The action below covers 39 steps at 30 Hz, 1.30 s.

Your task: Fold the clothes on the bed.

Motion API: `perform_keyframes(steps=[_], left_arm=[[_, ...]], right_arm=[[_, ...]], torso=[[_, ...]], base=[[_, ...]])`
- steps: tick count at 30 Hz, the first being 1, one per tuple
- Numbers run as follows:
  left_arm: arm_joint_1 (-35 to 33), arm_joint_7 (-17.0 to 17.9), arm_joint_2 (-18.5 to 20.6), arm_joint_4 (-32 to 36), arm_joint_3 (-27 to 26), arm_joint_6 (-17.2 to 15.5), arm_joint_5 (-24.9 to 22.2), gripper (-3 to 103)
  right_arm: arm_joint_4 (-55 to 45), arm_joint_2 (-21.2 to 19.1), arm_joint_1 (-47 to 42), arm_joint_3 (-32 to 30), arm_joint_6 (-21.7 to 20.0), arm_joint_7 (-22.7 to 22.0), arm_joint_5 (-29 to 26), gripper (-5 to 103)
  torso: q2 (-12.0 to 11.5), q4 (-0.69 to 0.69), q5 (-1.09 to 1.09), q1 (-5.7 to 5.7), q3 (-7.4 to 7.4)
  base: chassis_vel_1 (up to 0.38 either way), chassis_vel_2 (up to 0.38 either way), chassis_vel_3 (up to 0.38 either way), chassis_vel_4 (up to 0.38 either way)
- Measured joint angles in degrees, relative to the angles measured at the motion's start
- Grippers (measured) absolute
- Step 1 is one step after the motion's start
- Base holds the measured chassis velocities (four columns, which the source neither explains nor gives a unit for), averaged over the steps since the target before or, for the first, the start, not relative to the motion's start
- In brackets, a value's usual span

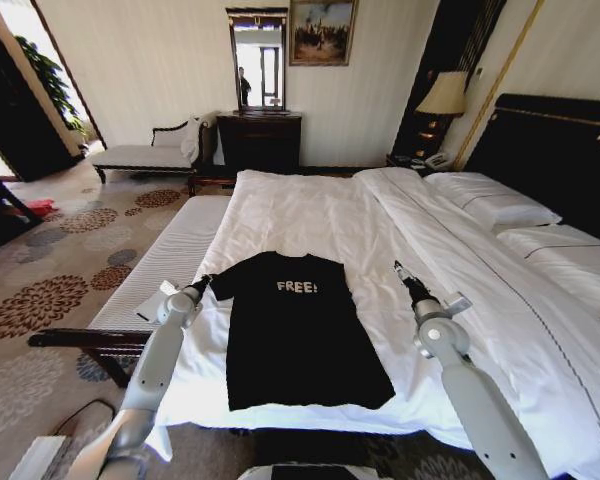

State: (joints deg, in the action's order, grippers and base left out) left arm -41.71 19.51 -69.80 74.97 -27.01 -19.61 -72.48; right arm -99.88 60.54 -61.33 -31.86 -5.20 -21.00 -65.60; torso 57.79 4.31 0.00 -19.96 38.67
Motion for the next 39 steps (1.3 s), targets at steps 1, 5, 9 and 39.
perform_keyframes(steps=[1,5,9,39], left_arm=[[-0.1,0.0,0.2,0.1,-0.2,0.0,0.0,0],[-0.2,-0.1,1.2,0.3,-0.4,0.1,-0.1,0],[-0.1,-0.1,1.8,1.3,0.1,0.1,-0.2,0],[7.1,-0.4,-4.7,1.8,19.5,1.2,7.7,0]], right_arm=[[0.0,0.0,0.0,0.0,0.0,0.0,0.0,100],[0.1,0.1,0.1,0.0,-0.1,-0.1,-0.1,100],[0.3,0.2,0.1,0.0,-0.1,-0.1,0.0,100],[3.2,0.4,0.8,0.5,-0.1,0.2,0.3,100]], torso=[[0.0,0.00,-0.01,0.00,0.00],[0.0,0.00,0.00,0.00,0.00],[0.0,-0.01,0.00,0.00,0.00],[0.0,-0.01,0.01,0.00,0.01]], base=[[0.000,0.000,0.000,0.000],[0.000,0.000,0.000,0.000],[0.000,0.000,0.000,0.000],[0.000,0.000,0.000,0.000]])
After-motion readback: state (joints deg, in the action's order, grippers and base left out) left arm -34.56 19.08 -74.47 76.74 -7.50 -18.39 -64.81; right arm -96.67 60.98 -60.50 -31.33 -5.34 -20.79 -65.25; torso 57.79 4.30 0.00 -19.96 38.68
